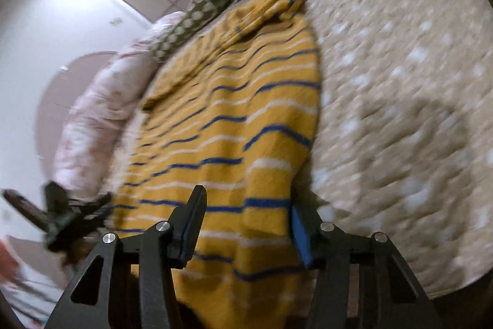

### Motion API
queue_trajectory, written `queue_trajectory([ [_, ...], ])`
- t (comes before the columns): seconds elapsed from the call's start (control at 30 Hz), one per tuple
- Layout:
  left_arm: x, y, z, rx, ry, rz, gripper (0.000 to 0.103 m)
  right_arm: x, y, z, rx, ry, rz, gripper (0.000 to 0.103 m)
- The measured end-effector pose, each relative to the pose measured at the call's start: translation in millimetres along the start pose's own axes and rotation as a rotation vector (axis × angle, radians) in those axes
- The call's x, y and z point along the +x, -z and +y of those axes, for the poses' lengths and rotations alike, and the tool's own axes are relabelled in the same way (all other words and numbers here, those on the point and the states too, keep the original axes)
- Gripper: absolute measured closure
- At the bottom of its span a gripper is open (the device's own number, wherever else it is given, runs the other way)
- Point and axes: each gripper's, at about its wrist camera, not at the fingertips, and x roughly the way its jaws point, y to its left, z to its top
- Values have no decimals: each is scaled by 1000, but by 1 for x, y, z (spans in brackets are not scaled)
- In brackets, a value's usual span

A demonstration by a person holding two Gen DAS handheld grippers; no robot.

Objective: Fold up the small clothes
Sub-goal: 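Grasp the sweater hem with the left gripper while the right gripper grasps the hem, then lift the hem and fold it toward the collar with both grippers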

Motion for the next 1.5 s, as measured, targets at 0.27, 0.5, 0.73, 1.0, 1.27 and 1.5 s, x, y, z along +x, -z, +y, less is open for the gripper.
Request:
queue_trajectory([
  [0.27, 2, 37, -5, -33, 48, 26, 76, 8, 16, -2, 54, -181, 90, 48],
  [0.5, -5, 71, -15, 34, -14, 43, 72, 14, 39, 1, 53, -207, 164, 48],
  [0.73, 4, 82, -35, 131, -65, 80, 64, 22, 51, 16, 4, -177, 218, 57],
  [1.0, -44, 64, -51, 152, -91, -40, 93, -1, 47, 33, -100, -61, 170, 92],
  [1.27, -83, 59, -80, 262, -131, -152, 93, -42, 46, 64, -229, -38, 79, 92],
  [1.5, -70, 10, -85, 276, -198, -200, 92, -33, 10, 100, -323, -37, 19, 93],
])
